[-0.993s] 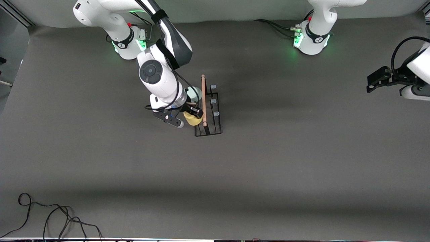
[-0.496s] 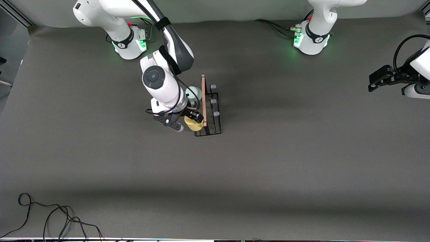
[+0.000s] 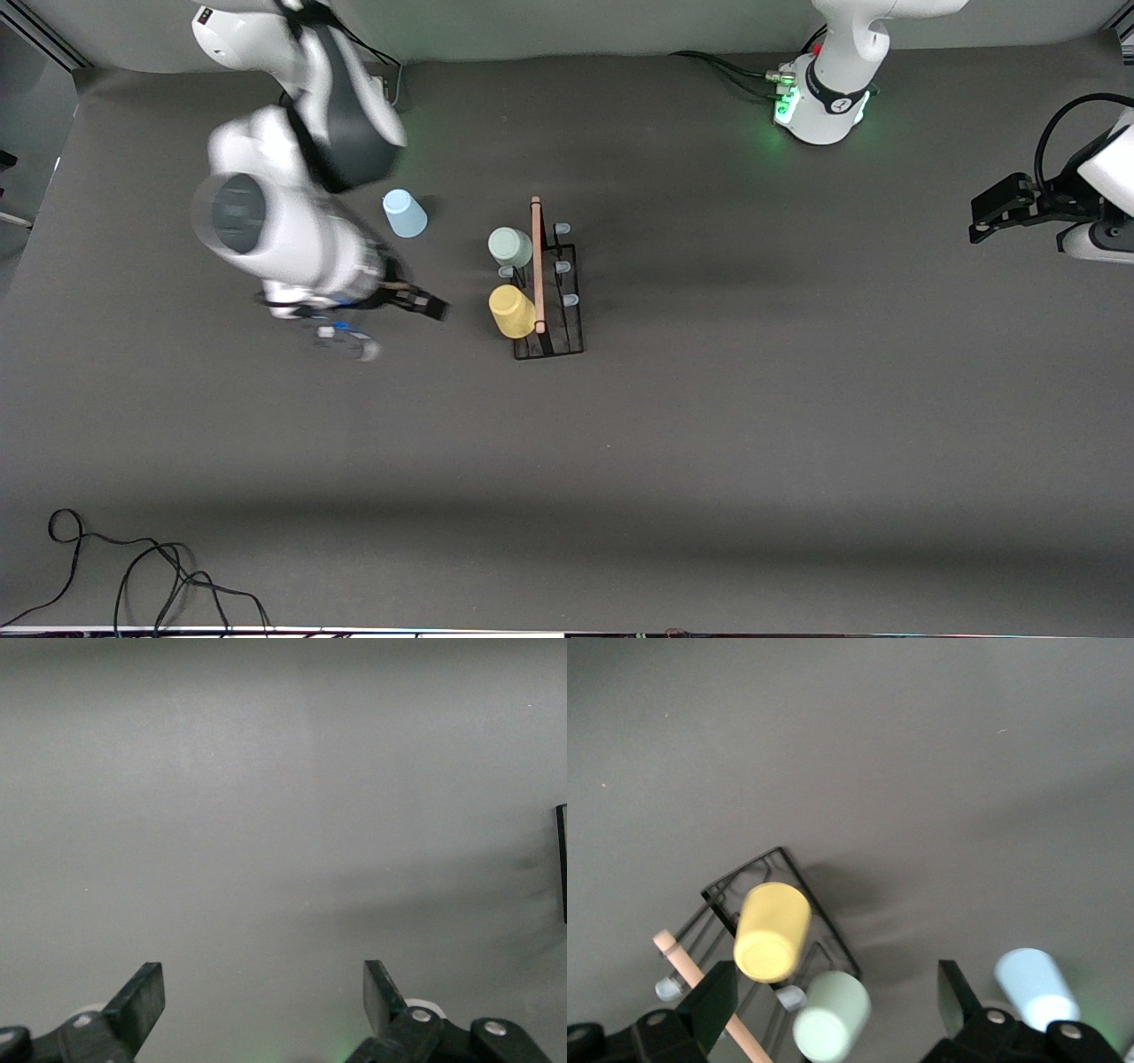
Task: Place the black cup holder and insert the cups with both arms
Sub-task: 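Open the right gripper and draw it back from the rack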
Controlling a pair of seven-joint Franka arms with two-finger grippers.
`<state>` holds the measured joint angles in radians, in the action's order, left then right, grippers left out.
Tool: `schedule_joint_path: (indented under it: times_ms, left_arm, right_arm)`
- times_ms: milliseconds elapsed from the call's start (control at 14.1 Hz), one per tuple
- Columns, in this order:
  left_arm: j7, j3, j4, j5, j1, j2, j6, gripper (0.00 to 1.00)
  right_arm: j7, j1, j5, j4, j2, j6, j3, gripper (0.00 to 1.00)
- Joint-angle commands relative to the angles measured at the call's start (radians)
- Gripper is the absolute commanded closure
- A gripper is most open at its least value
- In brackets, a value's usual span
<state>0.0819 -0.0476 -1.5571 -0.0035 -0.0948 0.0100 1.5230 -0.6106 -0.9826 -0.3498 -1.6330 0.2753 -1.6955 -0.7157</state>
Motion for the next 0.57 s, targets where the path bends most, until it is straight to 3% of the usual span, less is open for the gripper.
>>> schedule_joint_path:
  times_ms: [0,284,496]
  left_arm:
    - [0.012,-0.002,0.009,0.014,-0.002,-0.005,-0.007,0.00]
    - [-0.008,0.002,0.009,0.014,-0.006,0.004,-0.021,0.00]
    - [-0.010,0.002,0.012,0.017,-0.005,-0.002,-0.001,0.00]
  right_arm:
    - [0.161,0.001,0.011,0.111,-0.005,0.173,-0.111,0.00]
    - [0.417,-0.001,0.029,0.220,-0.007,0.379,-0.289,0.00]
    - [0.508,-0.007,0.153,0.284,-0.011,0.416,-0.326,0.00]
